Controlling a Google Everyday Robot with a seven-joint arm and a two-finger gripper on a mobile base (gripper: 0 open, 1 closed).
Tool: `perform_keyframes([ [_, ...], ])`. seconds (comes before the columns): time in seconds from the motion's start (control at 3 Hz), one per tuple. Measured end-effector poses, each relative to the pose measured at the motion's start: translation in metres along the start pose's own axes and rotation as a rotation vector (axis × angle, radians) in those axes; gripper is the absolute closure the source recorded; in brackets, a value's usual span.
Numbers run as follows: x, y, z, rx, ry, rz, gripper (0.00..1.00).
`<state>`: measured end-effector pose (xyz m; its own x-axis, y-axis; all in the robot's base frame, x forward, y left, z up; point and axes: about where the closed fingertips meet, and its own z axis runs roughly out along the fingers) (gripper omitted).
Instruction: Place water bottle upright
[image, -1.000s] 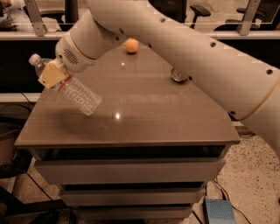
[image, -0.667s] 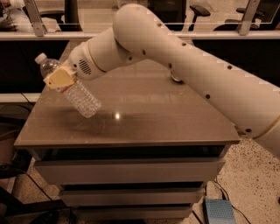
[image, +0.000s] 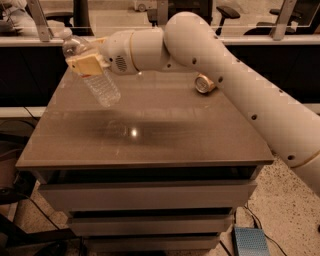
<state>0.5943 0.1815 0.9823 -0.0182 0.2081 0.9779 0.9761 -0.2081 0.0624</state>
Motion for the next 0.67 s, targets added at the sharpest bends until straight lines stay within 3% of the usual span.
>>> perform_keyframes([
  [0.33, -0.0023, 0.0097, -0.0125, -0.032, 0.12, -0.015, 1.0],
  [0.67, -0.0107, 0.0078, -0.0211, -0.067, 0.198, -0.01, 1.0],
])
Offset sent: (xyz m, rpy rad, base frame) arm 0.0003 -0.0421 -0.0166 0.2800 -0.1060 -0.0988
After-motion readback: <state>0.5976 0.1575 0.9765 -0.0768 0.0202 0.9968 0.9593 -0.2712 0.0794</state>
